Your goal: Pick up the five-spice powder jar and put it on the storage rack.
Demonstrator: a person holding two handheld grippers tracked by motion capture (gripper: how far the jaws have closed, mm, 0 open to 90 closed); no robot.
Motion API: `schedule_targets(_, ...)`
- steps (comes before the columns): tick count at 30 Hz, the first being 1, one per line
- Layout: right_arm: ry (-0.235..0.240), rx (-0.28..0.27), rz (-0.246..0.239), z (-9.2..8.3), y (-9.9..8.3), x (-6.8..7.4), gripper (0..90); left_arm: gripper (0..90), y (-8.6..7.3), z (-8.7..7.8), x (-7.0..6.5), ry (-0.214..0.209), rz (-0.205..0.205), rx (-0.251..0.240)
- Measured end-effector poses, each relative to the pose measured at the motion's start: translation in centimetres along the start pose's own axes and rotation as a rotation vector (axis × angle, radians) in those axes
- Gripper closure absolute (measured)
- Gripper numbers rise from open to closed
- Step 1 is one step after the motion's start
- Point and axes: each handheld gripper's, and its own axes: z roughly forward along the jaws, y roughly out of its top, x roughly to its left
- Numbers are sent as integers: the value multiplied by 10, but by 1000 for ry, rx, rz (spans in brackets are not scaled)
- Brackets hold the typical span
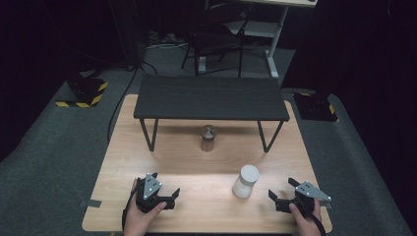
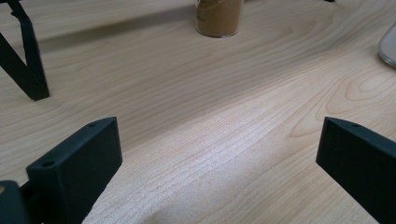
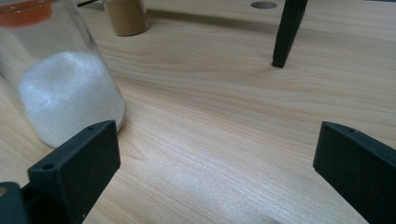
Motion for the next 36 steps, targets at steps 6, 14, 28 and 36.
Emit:
schedule_targets(6,-5,4,-6,0,1,2,2,4,-1,-1,1,0,-15,-3)
schedule_targets(14,-2,2,-9,0,0,1,1,4,-2,-2,2,-7,-14,-7)
schedule_targets(28,-2,8,-23,0,1,2,2,5,-4,-2,5,-34,-32,-31)
schedule_targets(36,6,12,-20,0,2,0,2,5,12,1,-1,-25,3,-67)
